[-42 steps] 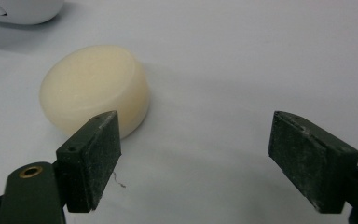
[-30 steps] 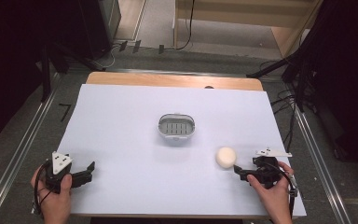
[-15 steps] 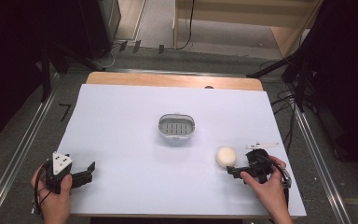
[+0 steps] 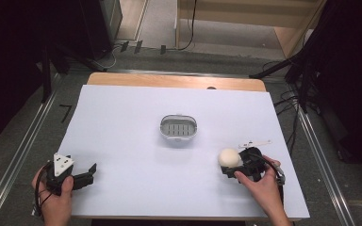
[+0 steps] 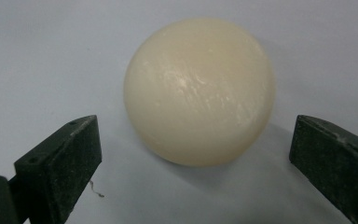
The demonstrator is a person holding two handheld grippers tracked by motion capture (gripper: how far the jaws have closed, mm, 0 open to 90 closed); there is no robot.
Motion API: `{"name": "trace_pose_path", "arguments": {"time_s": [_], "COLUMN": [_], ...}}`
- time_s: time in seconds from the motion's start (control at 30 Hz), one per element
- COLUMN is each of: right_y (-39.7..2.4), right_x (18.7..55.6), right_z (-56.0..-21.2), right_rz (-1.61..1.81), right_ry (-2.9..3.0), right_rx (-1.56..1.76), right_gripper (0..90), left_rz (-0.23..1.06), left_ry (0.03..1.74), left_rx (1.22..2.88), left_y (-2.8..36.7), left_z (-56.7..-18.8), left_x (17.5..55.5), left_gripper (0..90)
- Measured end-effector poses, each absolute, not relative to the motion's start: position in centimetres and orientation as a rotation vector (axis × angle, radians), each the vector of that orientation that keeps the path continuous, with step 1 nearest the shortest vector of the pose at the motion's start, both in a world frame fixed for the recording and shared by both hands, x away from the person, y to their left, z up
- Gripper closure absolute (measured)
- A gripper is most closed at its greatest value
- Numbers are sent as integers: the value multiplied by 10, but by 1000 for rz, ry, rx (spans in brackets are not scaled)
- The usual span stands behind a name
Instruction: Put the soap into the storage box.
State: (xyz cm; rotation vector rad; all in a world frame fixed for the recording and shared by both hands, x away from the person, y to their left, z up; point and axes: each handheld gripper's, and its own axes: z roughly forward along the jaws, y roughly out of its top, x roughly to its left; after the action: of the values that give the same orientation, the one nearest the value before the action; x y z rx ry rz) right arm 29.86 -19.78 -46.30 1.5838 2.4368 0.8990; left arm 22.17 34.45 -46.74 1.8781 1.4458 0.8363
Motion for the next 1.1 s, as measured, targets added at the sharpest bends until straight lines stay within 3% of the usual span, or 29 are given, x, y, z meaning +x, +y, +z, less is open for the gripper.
{"name": "trace_pose_path", "arguments": {"time_s": [0.57, 0.6, 1.1], "right_y": [-182, -180, -175], "right_x": [306, 307, 308], "right_z": [-464, -464, -465], "right_rz": [865, 838, 815], "right_ry": [2398, 2356, 2318], "right_rx": [1583, 1597, 1614], "right_gripper": [27, 68, 235], "left_rz": [836, 836, 834], "left_ry": [1443, 1443, 1440], "left_rx": [1876, 1874, 1863], "left_y": [345, 345, 345], "left_z": [-467, -467, -467], "left_x": [221, 221, 221], "left_gripper": [78, 77, 78]}}
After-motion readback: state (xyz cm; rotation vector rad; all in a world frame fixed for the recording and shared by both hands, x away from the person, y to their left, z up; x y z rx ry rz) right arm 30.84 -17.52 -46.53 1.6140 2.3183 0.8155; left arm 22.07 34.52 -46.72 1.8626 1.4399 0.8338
